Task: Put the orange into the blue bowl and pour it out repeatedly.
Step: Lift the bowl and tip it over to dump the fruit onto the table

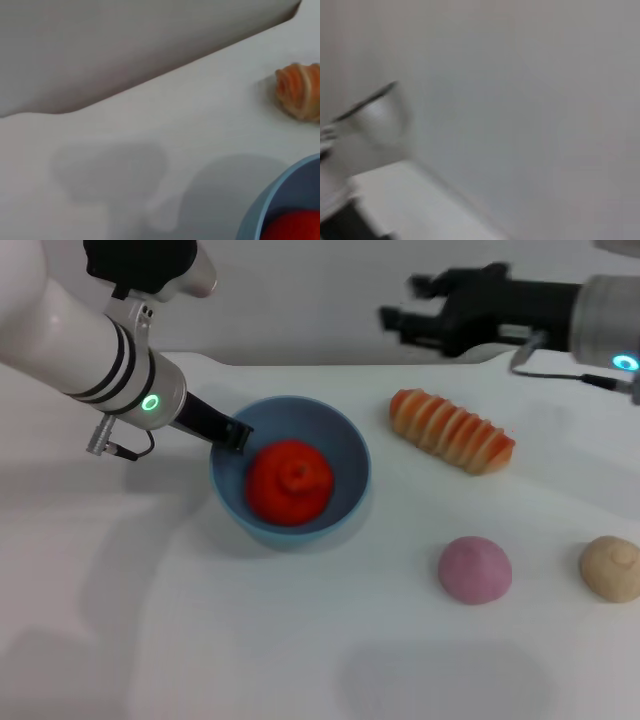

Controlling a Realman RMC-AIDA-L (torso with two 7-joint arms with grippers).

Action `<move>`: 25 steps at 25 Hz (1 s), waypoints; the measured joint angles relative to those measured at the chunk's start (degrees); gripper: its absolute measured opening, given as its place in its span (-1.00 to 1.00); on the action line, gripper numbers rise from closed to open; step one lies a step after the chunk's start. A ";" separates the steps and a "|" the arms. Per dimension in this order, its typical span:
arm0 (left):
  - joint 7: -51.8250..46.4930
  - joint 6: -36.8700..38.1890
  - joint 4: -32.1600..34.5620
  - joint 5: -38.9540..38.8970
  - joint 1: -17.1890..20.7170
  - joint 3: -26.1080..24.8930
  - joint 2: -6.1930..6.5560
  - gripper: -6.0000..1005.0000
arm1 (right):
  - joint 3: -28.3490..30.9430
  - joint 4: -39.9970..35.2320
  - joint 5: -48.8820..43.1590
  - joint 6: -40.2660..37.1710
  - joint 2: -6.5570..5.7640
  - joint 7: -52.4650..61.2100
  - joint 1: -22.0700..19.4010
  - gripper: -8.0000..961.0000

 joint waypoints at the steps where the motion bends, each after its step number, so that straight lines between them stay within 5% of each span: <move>1: 0.00 -0.80 0.01 -0.01 0.26 0.02 0.00 -0.99 | -0.90 -0.04 4.46 5.45 0.00 -5.07 -3.11 0.00; 7: 0.00 -2.86 0.01 -0.02 0.44 0.98 0.00 -0.99 | -1.38 6.28 17.04 15.02 0.20 -21.89 -8.38 0.13; 15: 1.40 -6.40 2.63 0.60 -0.12 2.67 0.06 -0.99 | -0.75 16.05 43.37 15.64 0.17 -46.53 -15.28 0.23; 25: 4.17 -16.91 11.82 11.19 1.09 12.56 -0.04 -0.99 | 4.34 24.90 51.86 15.04 -0.04 -49.10 -17.10 0.52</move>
